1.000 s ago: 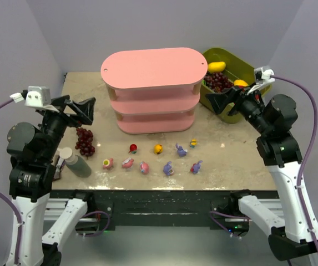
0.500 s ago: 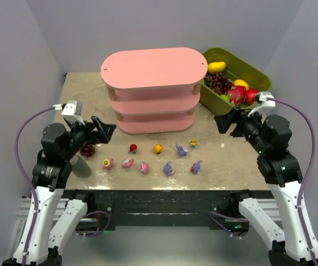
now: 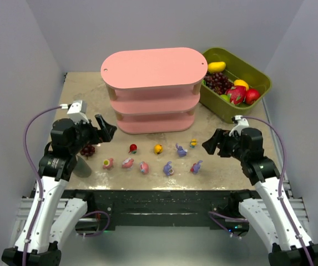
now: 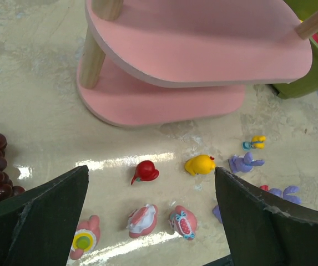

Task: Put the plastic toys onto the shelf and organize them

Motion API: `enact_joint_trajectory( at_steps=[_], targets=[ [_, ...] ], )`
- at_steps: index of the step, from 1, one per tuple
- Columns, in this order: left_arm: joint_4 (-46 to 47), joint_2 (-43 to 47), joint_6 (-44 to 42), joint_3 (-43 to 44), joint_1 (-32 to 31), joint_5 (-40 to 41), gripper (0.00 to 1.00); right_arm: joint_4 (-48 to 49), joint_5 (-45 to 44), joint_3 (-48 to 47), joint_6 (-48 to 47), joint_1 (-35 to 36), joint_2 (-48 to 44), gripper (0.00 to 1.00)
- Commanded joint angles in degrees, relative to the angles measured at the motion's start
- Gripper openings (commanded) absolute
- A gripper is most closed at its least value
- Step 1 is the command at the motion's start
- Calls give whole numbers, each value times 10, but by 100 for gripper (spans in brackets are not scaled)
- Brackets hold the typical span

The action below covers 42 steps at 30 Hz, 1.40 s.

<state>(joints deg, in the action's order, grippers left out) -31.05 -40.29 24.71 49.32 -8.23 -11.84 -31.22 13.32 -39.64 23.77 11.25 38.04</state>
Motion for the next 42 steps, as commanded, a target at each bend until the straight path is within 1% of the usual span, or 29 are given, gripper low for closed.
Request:
enact_joint_trajectory(
  at_steps=[1, 2, 4, 5, 6, 8, 9, 12, 15, 16, 17, 20, 23, 28, 34, 35, 37, 42],
  targets=[
    [52, 24, -1, -28, 4, -40, 100, 56, 66, 42, 20, 19, -17, 80],
    [64, 28, -4, -33, 4, -50, 100, 66, 68, 46, 16, 28, -18, 80],
    [75, 31, -5, -45, 5, -68, 100, 86, 78, 52, 11, 70, -31, 80],
    [81, 33, -5, -47, 4, -69, 100, 115, 80, 56, 12, 89, -37, 80],
    [83, 33, -5, -48, 4, -67, 100, 133, 83, 65, 12, 124, -45, 81],
    [86, 32, -6, -48, 4, -64, 100, 183, 91, 77, 15, 155, -46, 81],
    [87, 31, -7, -47, 4, -66, 100, 193, 88, 84, 12, 184, -41, 81],
    [90, 29, -7, -42, 4, -69, 100, 226, 73, 92, -7, 234, -9, 79],
    [95, 28, -10, -41, 4, -78, 100, 267, 74, 106, -16, 268, 29, 75],
    [95, 27, -11, -38, 4, -79, 100, 278, 73, 112, -16, 274, 39, 73],
    [94, 27, -12, -38, 4, -79, 100, 301, 71, 119, -14, 279, 50, 67],
    [95, 29, -12, -34, 4, -80, 100, 354, 65, 154, -11, 294, 69, 58],
    [98, 32, -12, -33, 4, -80, 100, 414, 63, 185, -1, 314, 82, 57],
    [99, 29, -14, -33, 4, -80, 100, 427, 1, 185, 0, 347, 123, 58],
    [100, 27, -17, -33, 4, -77, 100, 439, -48, 184, -5, 381, 185, 60],
    [100, 27, -18, -33, 4, -77, 100, 438, -67, 182, -7, 385, 193, 59],
    [101, 28, -19, -32, 4, -77, 100, 440, -79, 178, -11, 399, 207, 54],
    [96, 30, -24, -30, 4, -73, 100, 442, -120, 172, -15, 428, 229, 52]
  ],
)
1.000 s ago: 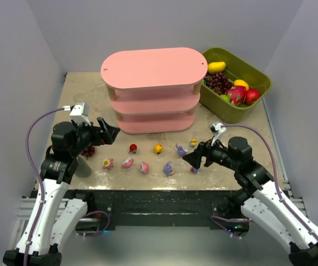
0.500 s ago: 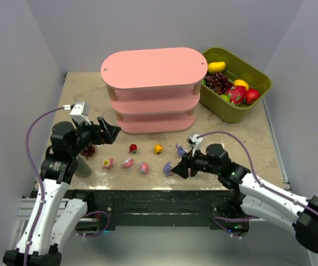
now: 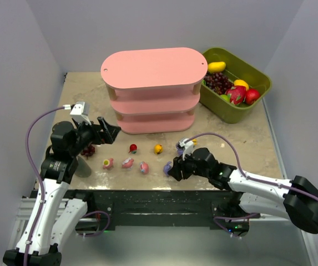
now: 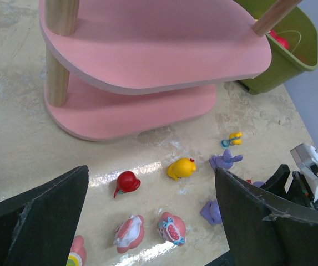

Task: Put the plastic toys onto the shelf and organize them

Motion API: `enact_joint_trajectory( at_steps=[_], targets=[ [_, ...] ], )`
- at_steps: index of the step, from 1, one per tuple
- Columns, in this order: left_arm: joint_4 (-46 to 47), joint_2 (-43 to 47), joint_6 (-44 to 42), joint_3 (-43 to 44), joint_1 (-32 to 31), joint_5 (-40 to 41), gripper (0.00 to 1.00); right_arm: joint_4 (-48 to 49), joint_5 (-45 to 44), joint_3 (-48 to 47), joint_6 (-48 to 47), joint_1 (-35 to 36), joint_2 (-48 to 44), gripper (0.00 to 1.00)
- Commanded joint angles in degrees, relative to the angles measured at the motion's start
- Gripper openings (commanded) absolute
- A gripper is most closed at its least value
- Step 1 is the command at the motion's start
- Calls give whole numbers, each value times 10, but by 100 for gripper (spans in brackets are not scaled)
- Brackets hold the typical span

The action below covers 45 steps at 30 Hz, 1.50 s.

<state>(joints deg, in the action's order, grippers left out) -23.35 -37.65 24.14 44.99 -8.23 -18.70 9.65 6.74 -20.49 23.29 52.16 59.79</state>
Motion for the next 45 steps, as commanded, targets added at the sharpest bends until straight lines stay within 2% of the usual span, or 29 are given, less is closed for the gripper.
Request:
enact_joint_trajectory(
  at_steps=[1, 9, 19, 27, 36, 45],
  targets=[
    [19, 5, -19, 14, 4, -4, 100, 33, -59, -21, -11, 23, 17, 53],
    [15, 9, -23, 17, 4, -1, 100, 46, -113, -30, -19, 54, 67, 60],
    [26, 14, -14, 9, 4, -13, 100, 109, -158, 10, -33, 62, 43, 66],
    [37, 19, -9, 7, 4, -20, 100, 133, -176, 19, 0, 64, 45, 81],
    [41, 19, -11, 5, 4, -27, 100, 183, -173, 23, 33, 88, 110, 80],
    [40, 22, -13, 3, 4, -27, 100, 201, -214, 35, 56, 113, 139, 82]
  ],
)
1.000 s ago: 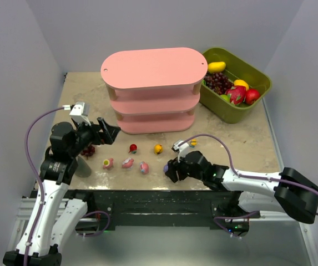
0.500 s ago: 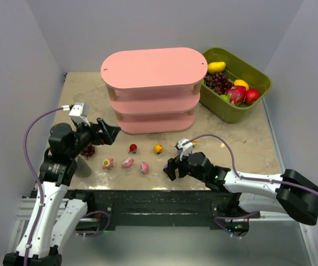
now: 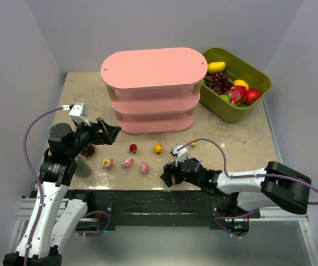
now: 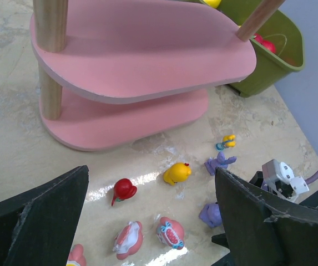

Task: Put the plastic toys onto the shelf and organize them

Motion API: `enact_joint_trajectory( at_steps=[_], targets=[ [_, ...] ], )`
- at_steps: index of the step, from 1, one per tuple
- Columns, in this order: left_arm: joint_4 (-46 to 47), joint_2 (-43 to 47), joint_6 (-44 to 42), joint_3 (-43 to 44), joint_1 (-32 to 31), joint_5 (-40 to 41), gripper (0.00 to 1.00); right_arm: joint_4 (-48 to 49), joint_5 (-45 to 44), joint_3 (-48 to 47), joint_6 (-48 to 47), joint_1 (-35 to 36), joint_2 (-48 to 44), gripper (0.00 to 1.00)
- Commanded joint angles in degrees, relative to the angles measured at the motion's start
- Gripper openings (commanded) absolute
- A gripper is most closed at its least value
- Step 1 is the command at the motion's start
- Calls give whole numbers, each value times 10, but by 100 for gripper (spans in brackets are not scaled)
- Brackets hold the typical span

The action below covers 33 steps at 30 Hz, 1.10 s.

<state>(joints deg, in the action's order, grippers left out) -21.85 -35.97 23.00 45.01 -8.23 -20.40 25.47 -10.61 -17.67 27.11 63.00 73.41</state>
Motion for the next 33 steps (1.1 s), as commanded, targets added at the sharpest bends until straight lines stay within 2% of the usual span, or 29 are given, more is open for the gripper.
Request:
enact_joint_trajectory(
  at_steps=[1, 8, 21, 25, 26, 28, 29, 32, 33],
  targets=[
    [24, 5, -2, 2, 4, -10, 100, 41, -44, 8, 17, 5, 9, 82],
    [21, 9, -3, 3, 4, -6, 100, 60, -79, 7, 16, 6, 31, 81],
    [8, 18, -5, 6, 4, -1, 100, 92, -89, 24, 26, 10, 34, 63],
    [4, 22, -5, 7, 4, 1, 100, 77, -90, 11, 24, 12, 38, 52],
    [3, 24, -6, 7, 4, 2, 100, 75, -90, 10, 24, 14, 40, 44],
    [-2, 26, -7, 10, 4, 5, 100, 66, -88, 3, 27, 15, 39, 35],
    [-3, 27, -8, 11, 4, 6, 100, 61, -90, 0, 28, 16, 39, 27],
    [-11, 29, -9, 13, 4, 13, 100, 15, -99, -24, 36, 18, 26, 17],
    [-16, 29, -9, 15, 4, 14, 100, -17, -105, -32, 41, 18, 19, 10]
  ],
)
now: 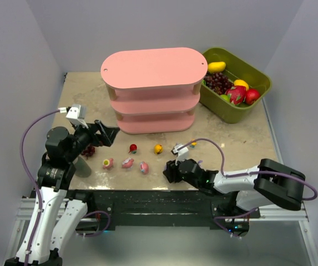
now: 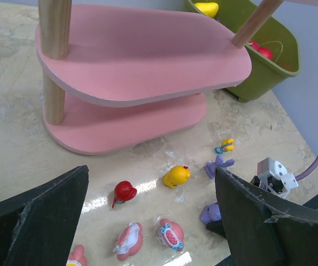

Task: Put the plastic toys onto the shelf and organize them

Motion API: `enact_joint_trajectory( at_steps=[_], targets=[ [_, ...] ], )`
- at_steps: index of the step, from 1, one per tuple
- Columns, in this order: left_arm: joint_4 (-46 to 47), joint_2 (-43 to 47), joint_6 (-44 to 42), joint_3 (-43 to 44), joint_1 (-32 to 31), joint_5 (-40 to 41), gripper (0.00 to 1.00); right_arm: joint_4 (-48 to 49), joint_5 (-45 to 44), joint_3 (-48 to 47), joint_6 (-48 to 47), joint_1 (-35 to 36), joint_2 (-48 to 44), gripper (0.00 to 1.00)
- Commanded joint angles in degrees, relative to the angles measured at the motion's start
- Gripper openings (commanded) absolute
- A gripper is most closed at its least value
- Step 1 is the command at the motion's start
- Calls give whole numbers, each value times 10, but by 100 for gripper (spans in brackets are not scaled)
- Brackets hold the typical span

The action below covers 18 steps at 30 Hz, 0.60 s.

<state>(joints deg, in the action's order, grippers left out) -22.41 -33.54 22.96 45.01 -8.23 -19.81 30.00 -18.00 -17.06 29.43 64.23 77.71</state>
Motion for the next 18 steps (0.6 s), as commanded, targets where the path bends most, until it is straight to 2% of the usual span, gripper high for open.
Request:
enact_joint_trajectory(
  at_steps=[1, 5, 10, 15, 18],
  targets=[
    [-12, 6, -10, 15, 4, 10, 100, -82, -34, -56, 23, 6, -33, 8],
    [-39, 8, -13, 17, 4, 23, 100, -186, -67, -106, 50, 7, -105, 0],
    [-81, 18, -27, 24, 4, 52, 100, -301, -100, -183, 87, 7, -175, 0],
    [-88, 40, -15, 6, 4, 81, 100, -418, -159, -289, 106, 7, -187, 0],
    [-84, 40, -13, 3, 5, 82, 100, -549, -225, -387, 119, 7, -160, 0]
  ],
)
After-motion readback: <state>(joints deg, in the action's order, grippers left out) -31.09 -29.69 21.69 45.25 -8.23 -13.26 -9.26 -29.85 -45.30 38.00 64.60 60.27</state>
